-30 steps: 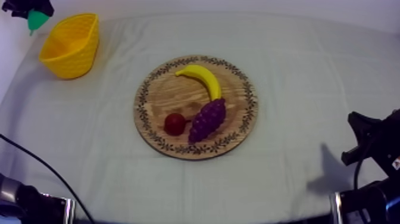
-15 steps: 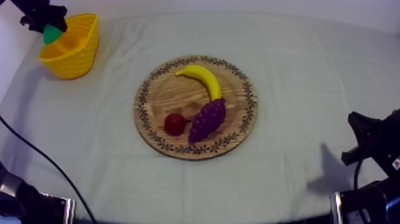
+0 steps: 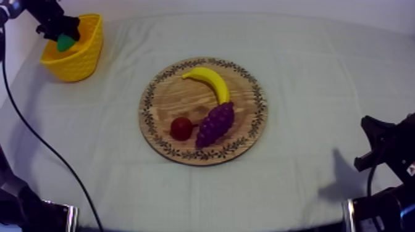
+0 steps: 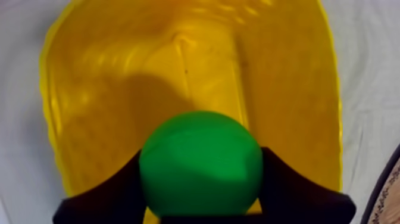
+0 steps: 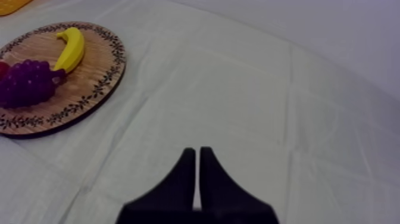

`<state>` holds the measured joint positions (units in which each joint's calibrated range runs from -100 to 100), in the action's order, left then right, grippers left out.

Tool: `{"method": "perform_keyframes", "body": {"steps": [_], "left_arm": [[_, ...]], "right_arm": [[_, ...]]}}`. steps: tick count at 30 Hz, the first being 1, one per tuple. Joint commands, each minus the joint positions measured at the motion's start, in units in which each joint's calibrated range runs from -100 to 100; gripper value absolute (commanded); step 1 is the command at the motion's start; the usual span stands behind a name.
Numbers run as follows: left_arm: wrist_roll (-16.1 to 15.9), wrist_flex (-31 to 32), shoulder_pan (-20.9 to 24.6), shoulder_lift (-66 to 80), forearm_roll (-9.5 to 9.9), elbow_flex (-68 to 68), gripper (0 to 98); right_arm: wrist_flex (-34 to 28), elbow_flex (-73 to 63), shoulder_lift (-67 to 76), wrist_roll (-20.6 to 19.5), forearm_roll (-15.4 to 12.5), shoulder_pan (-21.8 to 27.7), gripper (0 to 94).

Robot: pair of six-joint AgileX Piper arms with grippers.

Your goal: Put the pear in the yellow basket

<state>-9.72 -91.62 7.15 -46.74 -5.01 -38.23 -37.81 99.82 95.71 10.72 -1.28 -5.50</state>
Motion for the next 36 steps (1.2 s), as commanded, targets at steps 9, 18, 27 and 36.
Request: {"method": "perform_keyframes", "body": {"steps": [9,18,27,36], "left_arm": [[1.4,-0.6,-0.5,-1.2,0.88,0.7,90.4],[2.3,-0.8,-0.9,0.3,1.81,1.2,96.5],[2.1,-0.9,-0.8,7.1,2.03,5.8,96.7],[1.3,-0.7,-1.3,17.5,2.26,13.2,96.1]], "right_arm": [[0.0,0.0,0.0,0.0,0.0,0.0,0.4],[0.0,0.0,0.0,0.0,0.0,0.0,0.4],[0.0,0.0,0.0,0.0,0.0,0.0,0.4],[0.0,0.0,0.0,0.0,0.0,0.0,0.4]]}}
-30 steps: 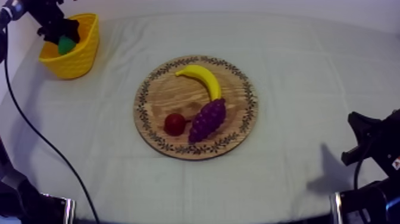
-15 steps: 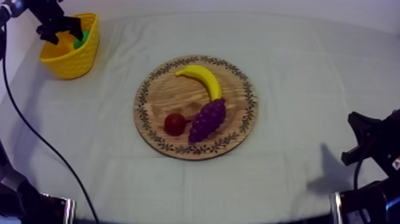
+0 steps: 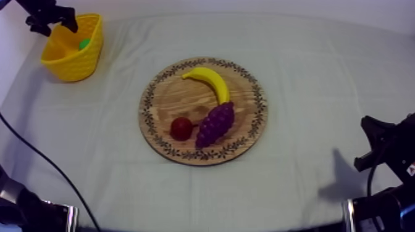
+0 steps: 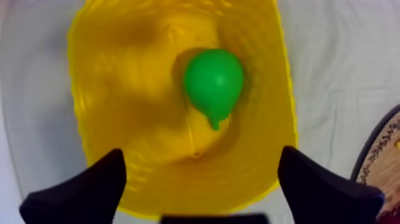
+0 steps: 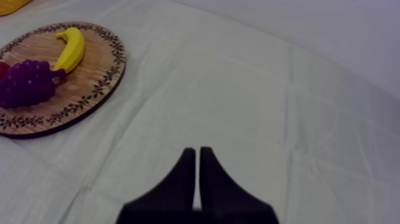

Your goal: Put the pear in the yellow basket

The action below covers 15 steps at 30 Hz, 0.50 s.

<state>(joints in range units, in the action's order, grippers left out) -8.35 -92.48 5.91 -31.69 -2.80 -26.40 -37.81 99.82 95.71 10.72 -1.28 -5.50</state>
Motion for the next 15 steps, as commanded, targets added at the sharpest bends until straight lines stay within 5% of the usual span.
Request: {"method": "perform_keyframes", "body": {"steps": [1,8,15], "left_arm": [[-0.2,0.3,-0.1,3.9,0.07,2.5,96.0],[-0.2,2.3,-0.5,14.8,0.11,10.3,86.4],[-0.8,10.9,-1.3,26.3,0.13,24.0,68.4]], "right_arm": [[0.0,0.0,0.0,0.0,0.0,0.0,0.4],[0.0,0.0,0.0,0.0,0.0,0.0,0.4],[0.0,0.0,0.0,0.0,0.0,0.0,0.4]]}}
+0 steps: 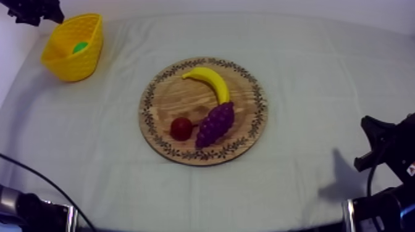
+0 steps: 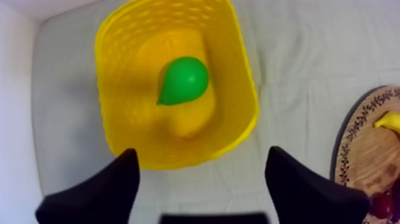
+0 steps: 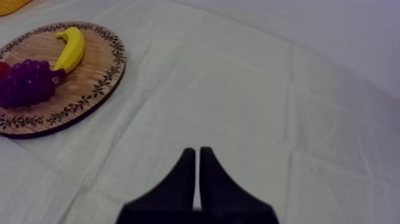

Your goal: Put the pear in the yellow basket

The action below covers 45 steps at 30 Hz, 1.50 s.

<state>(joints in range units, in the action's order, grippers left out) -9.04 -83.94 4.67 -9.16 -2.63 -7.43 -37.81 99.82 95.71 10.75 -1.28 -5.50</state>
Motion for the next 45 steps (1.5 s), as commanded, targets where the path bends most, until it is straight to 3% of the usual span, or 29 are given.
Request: {"method": "perform_keyframes", "body": {"steps": [1,9,26,45], "left_arm": [[-0.3,3.9,-0.3,5.8,-0.18,7.3,66.5],[-1.1,13.8,-3.5,24.4,-0.67,23.3,51.2],[-0.1,19.1,-4.6,57.2,-1.67,48.9,30.2],[2.9,31.8,-4.7,88.2,-2.38,77.8,12.5]], "right_arm": [[0.0,0.0,0.0,0.0,0.0,0.0,0.4],[0.0,0.0,0.0,0.0,0.0,0.0,0.4],[0.0,0.0,0.0,0.0,0.0,0.0,0.4],[0.0,0.0,0.0,0.0,0.0,0.0,0.4]]}}
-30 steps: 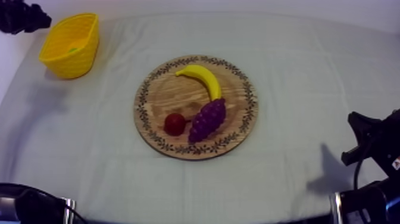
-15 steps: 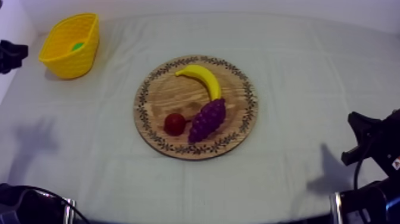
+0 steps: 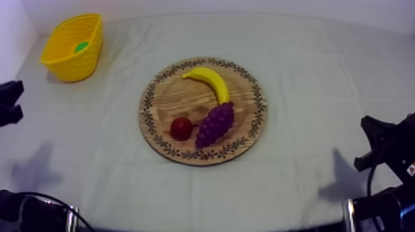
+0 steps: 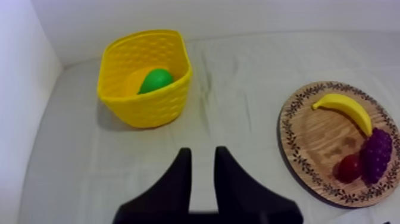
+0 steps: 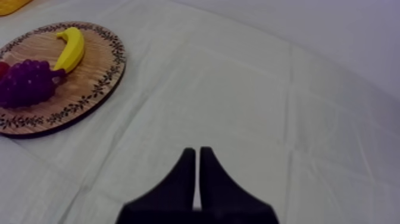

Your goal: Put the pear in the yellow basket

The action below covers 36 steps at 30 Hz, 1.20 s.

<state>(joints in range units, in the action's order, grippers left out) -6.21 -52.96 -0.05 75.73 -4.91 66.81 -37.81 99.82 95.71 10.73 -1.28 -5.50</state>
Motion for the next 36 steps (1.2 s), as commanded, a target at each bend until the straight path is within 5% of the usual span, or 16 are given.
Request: {"method": "perform_keyframes", "body": {"steps": [1,15,19,25,36], "left_arm": [[0.0,1.4,0.0,4.9,-0.18,5.2,11.2],[0.9,9.0,0.9,23.4,-0.14,26.1,0.1],[0.6,8.7,1.4,23.9,1.46,28.2,0.0],[3.3,8.0,1.6,24.1,3.82,28.8,0.0],[8.0,8.1,1.6,24.1,4.19,28.9,0.0]], "right_arm": [[0.0,0.0,0.0,0.0,0.0,0.0,0.4],[0.0,0.0,0.0,0.0,0.0,0.0,0.4],[0.0,0.0,0.0,0.0,0.0,0.0,0.4],[0.0,0.0,0.0,0.0,0.0,0.0,0.4],[0.0,0.0,0.0,0.0,0.0,0.0,0.4]]}}
